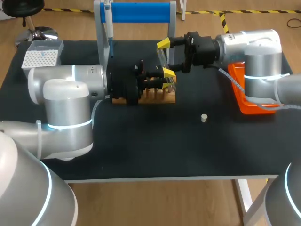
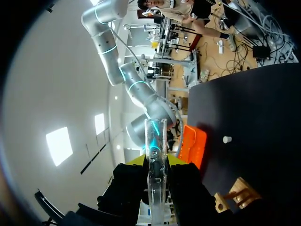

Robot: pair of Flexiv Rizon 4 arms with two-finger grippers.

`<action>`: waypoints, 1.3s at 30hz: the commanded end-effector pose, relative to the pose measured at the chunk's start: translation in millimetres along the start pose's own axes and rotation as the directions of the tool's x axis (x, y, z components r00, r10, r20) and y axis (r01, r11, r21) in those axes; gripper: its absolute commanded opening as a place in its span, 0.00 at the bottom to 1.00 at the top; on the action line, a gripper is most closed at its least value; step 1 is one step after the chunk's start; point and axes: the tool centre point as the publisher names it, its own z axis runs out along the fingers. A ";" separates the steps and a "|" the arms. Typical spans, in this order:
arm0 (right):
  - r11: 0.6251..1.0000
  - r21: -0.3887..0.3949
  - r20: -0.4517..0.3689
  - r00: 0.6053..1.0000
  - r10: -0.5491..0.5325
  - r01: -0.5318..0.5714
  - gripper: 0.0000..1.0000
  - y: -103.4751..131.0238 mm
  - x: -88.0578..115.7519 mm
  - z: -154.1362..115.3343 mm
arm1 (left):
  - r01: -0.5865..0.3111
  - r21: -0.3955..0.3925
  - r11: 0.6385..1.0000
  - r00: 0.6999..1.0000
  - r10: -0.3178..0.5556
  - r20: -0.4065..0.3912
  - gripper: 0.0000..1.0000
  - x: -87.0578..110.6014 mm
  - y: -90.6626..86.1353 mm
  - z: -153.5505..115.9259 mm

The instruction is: Invert the test tube, pick up the pipette, mount the tip to pipette, aspirate from beaker and dispense into the tube, eject the tip, return the pipette, and cap with the stopper.

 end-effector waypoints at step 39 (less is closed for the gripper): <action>0.663 0.123 0.444 0.556 -0.702 0.739 1.00 -32.3 -12.1 -109.7 | -0.001 -0.001 1.000 1.000 0.001 -0.001 0.00 -0.5 -0.1 0.7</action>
